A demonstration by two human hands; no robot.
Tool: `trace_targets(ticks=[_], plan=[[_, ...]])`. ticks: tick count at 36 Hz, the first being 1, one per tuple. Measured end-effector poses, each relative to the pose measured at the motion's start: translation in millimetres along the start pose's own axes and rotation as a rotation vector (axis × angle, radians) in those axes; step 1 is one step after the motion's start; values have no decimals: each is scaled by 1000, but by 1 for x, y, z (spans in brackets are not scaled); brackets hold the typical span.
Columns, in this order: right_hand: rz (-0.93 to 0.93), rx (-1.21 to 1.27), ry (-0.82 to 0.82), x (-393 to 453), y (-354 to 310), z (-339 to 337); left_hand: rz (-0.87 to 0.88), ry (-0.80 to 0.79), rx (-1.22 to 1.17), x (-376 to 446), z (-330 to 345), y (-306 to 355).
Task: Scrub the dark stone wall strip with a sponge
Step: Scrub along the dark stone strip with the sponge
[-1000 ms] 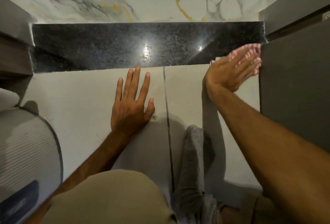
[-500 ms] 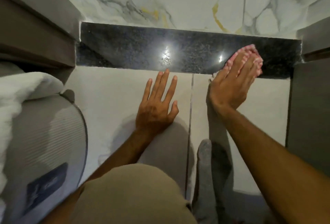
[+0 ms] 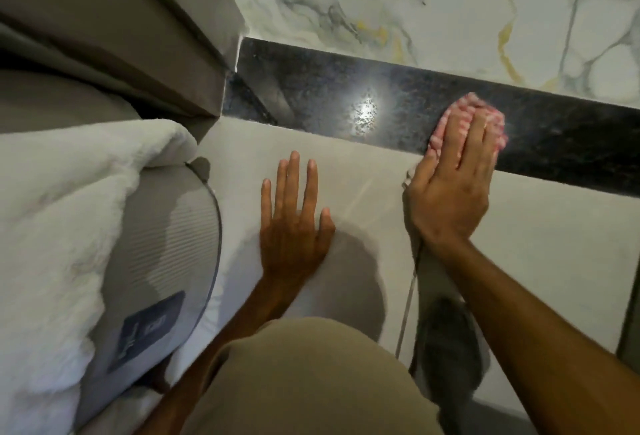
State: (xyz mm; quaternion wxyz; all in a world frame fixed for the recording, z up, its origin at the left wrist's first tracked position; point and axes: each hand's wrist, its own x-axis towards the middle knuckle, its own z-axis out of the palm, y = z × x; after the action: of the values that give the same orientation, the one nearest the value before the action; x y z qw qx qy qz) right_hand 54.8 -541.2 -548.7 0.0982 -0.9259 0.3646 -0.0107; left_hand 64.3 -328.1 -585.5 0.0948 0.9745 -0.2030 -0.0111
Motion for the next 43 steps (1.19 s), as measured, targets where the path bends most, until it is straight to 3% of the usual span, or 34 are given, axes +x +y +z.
trace_targets(ticks=[3, 8, 11, 13, 15, 18, 20, 23, 27, 29, 32, 34, 39, 41, 43], plan=[[71, -12, 26, 26, -47, 12, -148, 27, 18, -3, 0, -5], [-529, 49, -125, 15, -88, 25, -146, 4, 73, 2, -5, -2], [-695, 16, -170, -12, -56, 21, -151, 20, 78, 4, -12, -3], [-665, 13, -166, -20, -29, 15, -134, 3, 43, 1, -15, -11], [-482, 60, -103, -17, -20, 8, -162, -20, 31, -8, -17, -28], [-133, 83, 23, -1, -48, 7, -198, -46, 43, -21, -15, -44], [-45, 52, 32, 12, -82, 15, -199, -55, 50, -22, -11, -46], [-221, 54, -45, 22, -136, 28, -200, -51, 71, -20, -8, -45], [-852, 72, -229, -2, -181, 38, -226, 20, -4, -23, -10, -44], [-976, 74, -298, -10, -172, 35, -250, 59, -36, -22, -13, -42], [-1063, 41, -314, -6, -133, 29, -282, 53, -36, -20, -19, -40], [-1021, -2, -300, 1, -114, 23, -293, 31, -45, -19, -20, -39], [-566, 89, -170, 6, -147, 22, -293, 0, -30, -19, -17, -40], [-623, 73, -212, 5, -169, 28, -293, 5, -18, -19, -17, -41], [-840, 65, -273, 3, -174, 34, -286, 8, -23, -18, -17, -40]])
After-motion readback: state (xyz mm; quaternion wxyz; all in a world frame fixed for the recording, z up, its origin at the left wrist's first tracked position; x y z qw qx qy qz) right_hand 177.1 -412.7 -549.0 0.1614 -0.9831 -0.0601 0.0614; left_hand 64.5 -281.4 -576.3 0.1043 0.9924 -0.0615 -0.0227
